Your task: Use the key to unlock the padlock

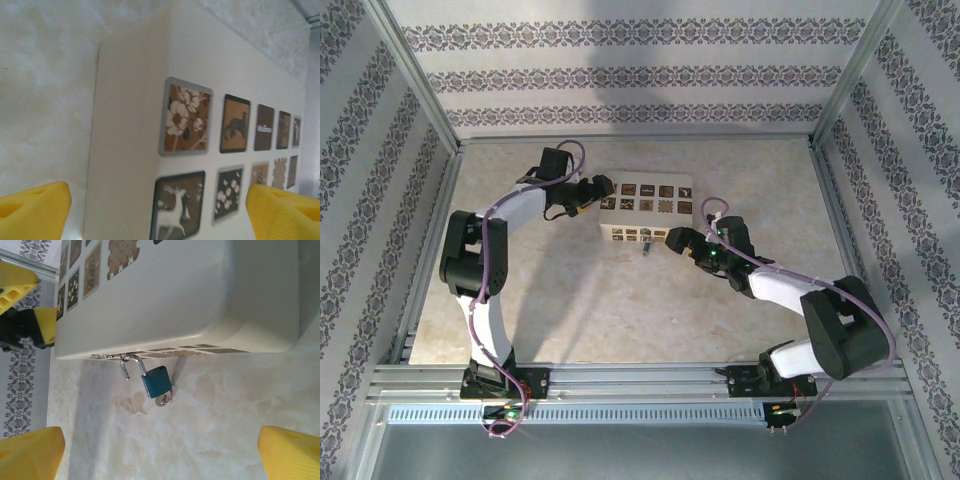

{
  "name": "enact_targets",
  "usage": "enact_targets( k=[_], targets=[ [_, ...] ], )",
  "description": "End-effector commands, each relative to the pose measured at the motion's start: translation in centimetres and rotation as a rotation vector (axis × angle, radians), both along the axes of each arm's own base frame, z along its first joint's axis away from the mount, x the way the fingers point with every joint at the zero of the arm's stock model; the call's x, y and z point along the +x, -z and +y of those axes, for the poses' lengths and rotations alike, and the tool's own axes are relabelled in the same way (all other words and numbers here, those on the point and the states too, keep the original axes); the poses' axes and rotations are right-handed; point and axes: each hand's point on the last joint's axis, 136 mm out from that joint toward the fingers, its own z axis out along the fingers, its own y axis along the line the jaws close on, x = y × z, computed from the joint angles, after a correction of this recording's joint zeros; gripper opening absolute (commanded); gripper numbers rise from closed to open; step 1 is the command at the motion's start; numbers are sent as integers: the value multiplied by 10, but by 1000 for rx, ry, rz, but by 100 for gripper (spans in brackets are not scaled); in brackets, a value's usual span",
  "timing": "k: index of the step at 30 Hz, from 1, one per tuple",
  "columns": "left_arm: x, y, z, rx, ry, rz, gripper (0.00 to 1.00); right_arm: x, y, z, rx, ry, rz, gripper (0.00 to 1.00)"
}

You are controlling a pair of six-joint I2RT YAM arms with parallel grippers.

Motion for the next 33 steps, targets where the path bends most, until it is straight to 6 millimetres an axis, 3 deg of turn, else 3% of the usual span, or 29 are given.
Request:
enact_targets(
  k=[1,7,15,27,33],
  targets=[
    [-2,10,-5,18,17,43,87,15,-17,11,39,-12,-64,98],
    [-20,37,5,80,19,106,85,32,-20,16,49,-33,-102,98],
    [-57,53,14,92,7,154,84,57,-27,19,61,-70,-154,98],
    [-100,48,26,78,-56,149,84,87,-30,29,95,-143,-264,97],
    [-100,34,22,45,-47,117,85,71,-38,23,112,-168,-312,94]
  ],
)
